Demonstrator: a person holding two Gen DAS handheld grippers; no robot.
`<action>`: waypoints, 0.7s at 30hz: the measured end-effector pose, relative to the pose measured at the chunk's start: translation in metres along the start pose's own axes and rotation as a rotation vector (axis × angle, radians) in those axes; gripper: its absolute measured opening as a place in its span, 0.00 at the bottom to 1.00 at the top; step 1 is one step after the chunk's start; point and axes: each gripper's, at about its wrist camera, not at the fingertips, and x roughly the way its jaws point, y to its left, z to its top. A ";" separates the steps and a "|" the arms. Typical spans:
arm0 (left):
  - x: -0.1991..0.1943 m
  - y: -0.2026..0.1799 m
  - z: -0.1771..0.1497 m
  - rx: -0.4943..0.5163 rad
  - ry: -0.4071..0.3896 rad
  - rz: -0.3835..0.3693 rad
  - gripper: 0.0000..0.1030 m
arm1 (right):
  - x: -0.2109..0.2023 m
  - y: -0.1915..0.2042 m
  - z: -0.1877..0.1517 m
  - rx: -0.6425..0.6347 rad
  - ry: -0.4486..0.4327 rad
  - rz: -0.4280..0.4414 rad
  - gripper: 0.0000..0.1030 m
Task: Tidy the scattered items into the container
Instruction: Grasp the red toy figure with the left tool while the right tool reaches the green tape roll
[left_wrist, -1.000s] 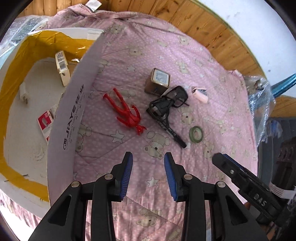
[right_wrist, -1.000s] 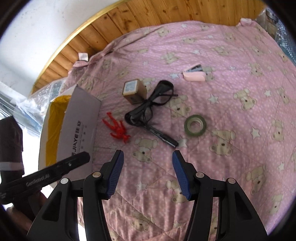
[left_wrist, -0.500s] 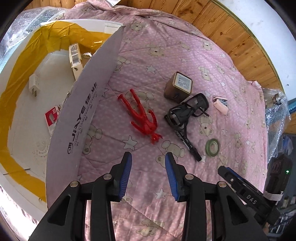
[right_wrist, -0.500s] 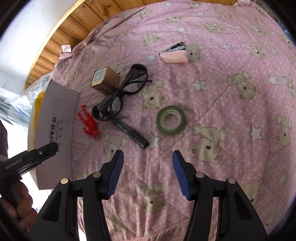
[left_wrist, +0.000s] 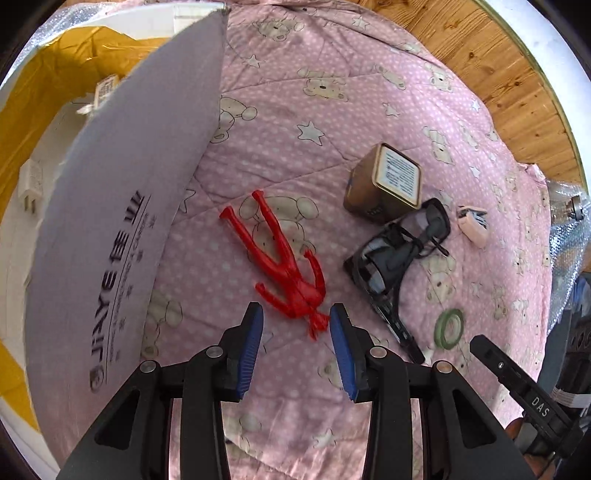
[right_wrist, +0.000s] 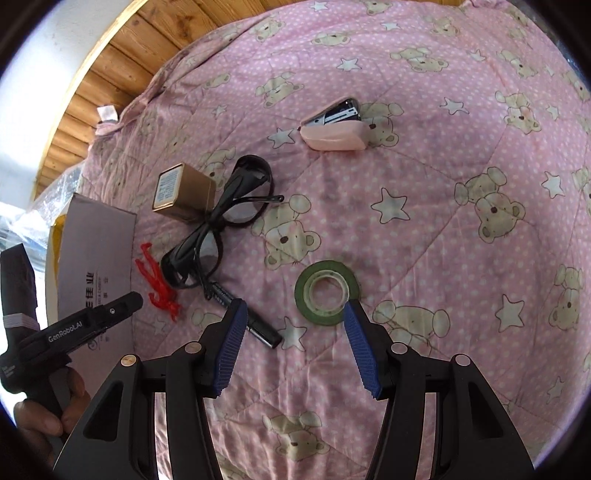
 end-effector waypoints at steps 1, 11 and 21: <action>0.003 0.001 0.003 -0.003 0.004 0.000 0.38 | 0.003 0.000 0.001 -0.001 0.004 -0.004 0.57; 0.032 0.002 0.019 -0.043 0.031 0.006 0.38 | 0.024 -0.009 0.007 -0.013 0.039 -0.057 0.46; 0.027 -0.001 0.016 -0.056 -0.010 -0.026 0.32 | 0.029 0.001 0.010 -0.117 0.007 -0.142 0.44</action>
